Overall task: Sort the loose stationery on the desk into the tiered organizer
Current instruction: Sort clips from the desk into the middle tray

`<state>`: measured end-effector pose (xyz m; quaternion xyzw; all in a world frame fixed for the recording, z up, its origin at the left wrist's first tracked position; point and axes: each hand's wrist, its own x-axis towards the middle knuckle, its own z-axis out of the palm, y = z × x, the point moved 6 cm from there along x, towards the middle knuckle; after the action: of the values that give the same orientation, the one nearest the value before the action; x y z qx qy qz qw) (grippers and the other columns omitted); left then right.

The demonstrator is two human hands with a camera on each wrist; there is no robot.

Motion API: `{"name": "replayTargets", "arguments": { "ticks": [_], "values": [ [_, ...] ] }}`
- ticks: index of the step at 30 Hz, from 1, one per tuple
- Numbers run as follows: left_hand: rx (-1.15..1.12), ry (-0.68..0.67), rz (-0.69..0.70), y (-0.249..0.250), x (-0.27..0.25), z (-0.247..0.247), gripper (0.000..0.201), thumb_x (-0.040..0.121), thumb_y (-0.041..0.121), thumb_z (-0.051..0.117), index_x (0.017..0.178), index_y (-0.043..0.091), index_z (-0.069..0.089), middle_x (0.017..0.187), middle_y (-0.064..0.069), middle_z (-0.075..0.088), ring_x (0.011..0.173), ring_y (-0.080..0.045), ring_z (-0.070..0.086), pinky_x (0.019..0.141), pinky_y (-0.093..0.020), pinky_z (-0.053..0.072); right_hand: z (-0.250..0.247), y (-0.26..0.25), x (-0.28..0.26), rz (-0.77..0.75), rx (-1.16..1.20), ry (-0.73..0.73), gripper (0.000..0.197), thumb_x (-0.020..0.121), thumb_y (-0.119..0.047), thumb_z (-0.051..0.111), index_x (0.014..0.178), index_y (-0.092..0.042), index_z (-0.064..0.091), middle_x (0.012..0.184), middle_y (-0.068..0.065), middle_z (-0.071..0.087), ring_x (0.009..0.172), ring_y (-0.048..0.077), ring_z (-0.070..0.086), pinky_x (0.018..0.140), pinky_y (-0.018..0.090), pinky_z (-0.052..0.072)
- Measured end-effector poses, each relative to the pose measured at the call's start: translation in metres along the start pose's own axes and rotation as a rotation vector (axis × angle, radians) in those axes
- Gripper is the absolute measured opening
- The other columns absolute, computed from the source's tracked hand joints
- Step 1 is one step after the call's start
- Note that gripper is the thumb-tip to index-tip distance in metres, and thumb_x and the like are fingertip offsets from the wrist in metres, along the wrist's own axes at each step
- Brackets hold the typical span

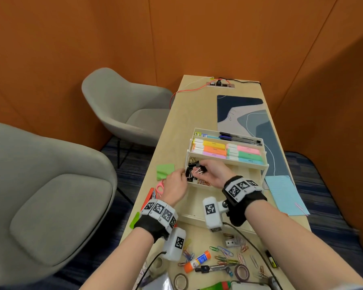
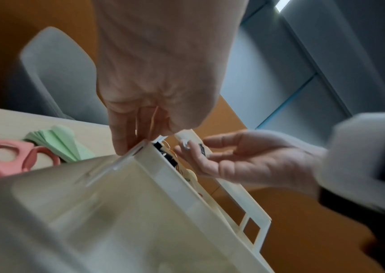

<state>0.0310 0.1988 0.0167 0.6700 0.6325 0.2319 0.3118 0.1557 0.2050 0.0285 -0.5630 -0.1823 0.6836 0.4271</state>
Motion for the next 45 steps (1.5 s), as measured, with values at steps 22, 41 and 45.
{"name": "replayTargets", "arguments": {
  "ticks": [22,41,45],
  "values": [
    [0.101,0.082,0.204,0.002,-0.009,0.002,0.035,0.095,0.019,0.046,0.13,0.02,0.05,0.119,-0.004,0.044,0.111,-0.02,0.048,0.091,-0.035,0.044,-0.02,-0.006,-0.004,-0.362,-0.637,0.402,0.02,0.079,-0.003,0.067,0.083,-0.018,0.054,0.081,0.01,0.066,0.057,0.021,0.061,0.054,0.033,0.054],
    [0.443,0.052,0.446,0.022,-0.009,0.014,0.043,0.098,0.031,0.032,0.136,0.019,0.047,0.136,0.002,0.05,0.117,-0.019,0.045,0.092,-0.036,0.042,-0.018,0.012,-0.003,-0.384,-0.209,0.22,0.03,0.089,0.005,0.046,0.108,-0.009,0.065,0.108,0.011,0.065,0.101,0.019,0.062,0.087,0.028,0.051],
    [0.653,-0.001,0.436,0.023,-0.002,0.022,0.063,0.092,0.045,0.009,0.134,0.018,0.048,0.135,0.002,0.052,0.108,-0.023,0.049,0.082,-0.039,0.038,-0.036,0.013,-0.036,-0.453,-0.276,0.25,0.027,0.091,0.0,0.049,0.106,-0.014,0.065,0.107,0.004,0.063,0.097,0.016,0.064,0.089,0.03,0.053]
  ]
}}
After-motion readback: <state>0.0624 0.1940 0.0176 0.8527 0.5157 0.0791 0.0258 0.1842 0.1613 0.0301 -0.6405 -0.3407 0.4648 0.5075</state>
